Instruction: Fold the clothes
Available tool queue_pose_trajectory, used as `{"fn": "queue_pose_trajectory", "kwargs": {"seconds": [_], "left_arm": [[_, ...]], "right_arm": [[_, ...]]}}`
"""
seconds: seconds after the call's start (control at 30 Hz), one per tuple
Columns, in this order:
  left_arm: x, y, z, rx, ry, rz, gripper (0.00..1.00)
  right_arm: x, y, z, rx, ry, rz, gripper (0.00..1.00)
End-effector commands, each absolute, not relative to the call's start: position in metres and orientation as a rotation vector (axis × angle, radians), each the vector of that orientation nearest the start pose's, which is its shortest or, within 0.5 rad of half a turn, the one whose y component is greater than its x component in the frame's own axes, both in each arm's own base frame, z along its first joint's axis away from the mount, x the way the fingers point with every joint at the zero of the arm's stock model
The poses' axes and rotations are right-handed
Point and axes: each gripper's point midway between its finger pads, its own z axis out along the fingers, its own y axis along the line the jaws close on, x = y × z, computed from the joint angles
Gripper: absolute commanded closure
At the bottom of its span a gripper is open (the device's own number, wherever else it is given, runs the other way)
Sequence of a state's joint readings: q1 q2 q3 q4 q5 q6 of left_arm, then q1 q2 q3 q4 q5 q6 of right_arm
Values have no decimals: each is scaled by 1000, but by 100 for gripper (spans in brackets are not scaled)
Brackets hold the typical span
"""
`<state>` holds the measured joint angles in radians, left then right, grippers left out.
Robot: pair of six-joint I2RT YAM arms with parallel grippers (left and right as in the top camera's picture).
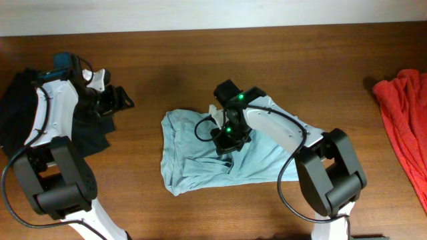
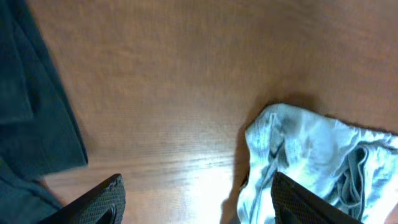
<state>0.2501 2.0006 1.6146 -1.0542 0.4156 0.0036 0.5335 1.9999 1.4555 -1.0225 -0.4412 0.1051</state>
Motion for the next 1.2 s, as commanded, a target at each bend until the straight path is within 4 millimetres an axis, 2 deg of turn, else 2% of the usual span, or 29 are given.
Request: {"fn": "queue_pose_trajectory", "kwargs": {"seconds": [0.0, 0.03, 0.07, 0.13, 0.17, 0.27, 0.3, 0.33, 0.47, 0.57, 0.67, 0.83, 1.03, 1.13, 1.17], "left_arm": [[406, 27, 104, -289, 2892, -611, 25], [403, 24, 104, -291, 2905, -624, 25], [389, 10, 101, -286, 2960, -679, 21], [379, -5, 94, -220, 3007, -698, 18], [373, -14, 89, -174, 3030, -706, 16], [354, -43, 67, -62, 3097, -733, 14], [344, -56, 56, -7, 3124, -741, 14], [338, -64, 47, 22, 3135, -743, 14], [321, -76, 19, 67, 3157, -748, 14], [308, -80, -3, 73, 3149, -769, 14], [295, -83, -22, 89, 3145, -771, 13], [267, -108, -44, 166, 3116, -888, 13], [247, -117, -44, 236, 3173, -902, 14], [240, -116, -43, 221, 3206, -911, 23], [240, -116, -43, 221, 3208, -911, 32]], "right_arm": [[301, 244, 74, -732, 3022, 726, 62], [305, 241, 79, -733, 3001, 728, 59], [321, 226, 98, -664, 2949, 730, 49], [334, 209, 112, -588, 2913, 727, 39], [344, 192, 121, -515, 2894, 721, 32], [358, 151, 127, -349, 2898, 704, 28], [360, 126, 126, -244, 2925, 698, 27], [360, 112, 126, -186, 2941, 695, 27], [356, 62, 124, 42, 2984, 692, 27], [353, 35, 123, 140, 2988, 690, 28], [353, 23, 124, 183, 2980, 690, 28], [354, 19, 124, 197, 2975, 689, 28], [353, 19, 124, 198, 2978, 691, 30], [351, 19, 124, 201, 2985, 693, 33], [351, 19, 124, 202, 2985, 693, 33]]}}
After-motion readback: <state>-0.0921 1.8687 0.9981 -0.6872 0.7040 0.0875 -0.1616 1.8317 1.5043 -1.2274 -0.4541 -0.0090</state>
